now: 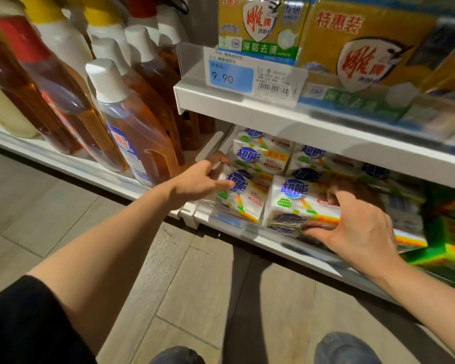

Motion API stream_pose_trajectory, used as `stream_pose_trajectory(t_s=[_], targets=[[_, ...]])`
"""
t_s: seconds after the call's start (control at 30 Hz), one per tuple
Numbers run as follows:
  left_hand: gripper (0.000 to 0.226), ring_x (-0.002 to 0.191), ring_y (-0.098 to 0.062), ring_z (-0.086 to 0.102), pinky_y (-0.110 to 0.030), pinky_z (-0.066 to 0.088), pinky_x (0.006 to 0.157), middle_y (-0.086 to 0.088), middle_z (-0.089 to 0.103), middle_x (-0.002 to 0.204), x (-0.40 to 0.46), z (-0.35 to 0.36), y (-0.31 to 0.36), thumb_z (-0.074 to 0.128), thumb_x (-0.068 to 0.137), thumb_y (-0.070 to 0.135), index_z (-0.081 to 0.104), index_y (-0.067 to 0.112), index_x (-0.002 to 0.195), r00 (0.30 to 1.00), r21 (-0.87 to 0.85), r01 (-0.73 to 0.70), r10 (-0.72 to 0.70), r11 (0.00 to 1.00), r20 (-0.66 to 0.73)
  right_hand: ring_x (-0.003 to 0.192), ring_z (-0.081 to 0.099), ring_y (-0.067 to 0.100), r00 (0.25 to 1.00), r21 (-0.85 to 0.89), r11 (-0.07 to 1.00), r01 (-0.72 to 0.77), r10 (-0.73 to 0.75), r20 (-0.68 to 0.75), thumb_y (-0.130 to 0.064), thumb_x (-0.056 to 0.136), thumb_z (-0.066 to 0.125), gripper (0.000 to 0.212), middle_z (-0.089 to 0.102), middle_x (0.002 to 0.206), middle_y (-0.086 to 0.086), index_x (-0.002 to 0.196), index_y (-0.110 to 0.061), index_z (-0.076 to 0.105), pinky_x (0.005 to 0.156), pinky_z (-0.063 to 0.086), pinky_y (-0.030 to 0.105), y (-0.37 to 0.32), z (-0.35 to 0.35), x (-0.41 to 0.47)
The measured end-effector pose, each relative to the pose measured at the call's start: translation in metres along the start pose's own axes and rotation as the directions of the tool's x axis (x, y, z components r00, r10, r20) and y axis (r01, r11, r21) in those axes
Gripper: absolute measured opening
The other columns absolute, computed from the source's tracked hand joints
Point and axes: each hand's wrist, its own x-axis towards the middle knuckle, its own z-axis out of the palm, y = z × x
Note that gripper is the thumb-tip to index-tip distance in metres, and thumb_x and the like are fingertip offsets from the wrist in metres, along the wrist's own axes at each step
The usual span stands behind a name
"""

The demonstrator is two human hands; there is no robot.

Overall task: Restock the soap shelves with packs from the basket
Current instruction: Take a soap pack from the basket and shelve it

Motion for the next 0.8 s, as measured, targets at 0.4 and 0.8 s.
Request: stream_pose_trajectory(t_s=[0.4, 0.8], targets=[[0.077, 0.105, -0.03, 0.064, -0.048, 0.055, 0.09, -0.016, 0.063, 0.117, 0.002, -0.015, -0.008, 0.074, 0.066, -0.015, 0.049, 0.016, 0.132, 0.987, -0.01, 0.116, -0.114, 0.993, 0.114, 0.085, 0.062, 0.038, 0.995, -0.001, 0.999, 0.049, -0.049, -0.087, -0.047, 0.063, 0.085, 0.068, 0.067, 0.092, 0.016, 0.11, -0.007, 0.057, 0.067, 0.045, 0.039, 0.003, 0.004, -0.002], [0.072, 0.101, -0.023, 0.063, -0.035, 0.059, 0.078, -0.007, 0.058, 0.116, 0.005, 0.019, -0.011, 0.059, 0.065, -0.028, 0.048, 0.017, 0.12, 1.0, -0.047, 0.024, -0.024, 0.999, 0.001, 0.085, 0.062, 0.03, 0.996, -0.028, 0.999, 0.046, -0.048, -0.069, -0.05, 0.067, 0.081, 0.066, 0.066, 0.096, 0.012, 0.11, -0.007, 0.055, 0.068, 0.045, 0.035, 0.002, 0.001, 0.001]])
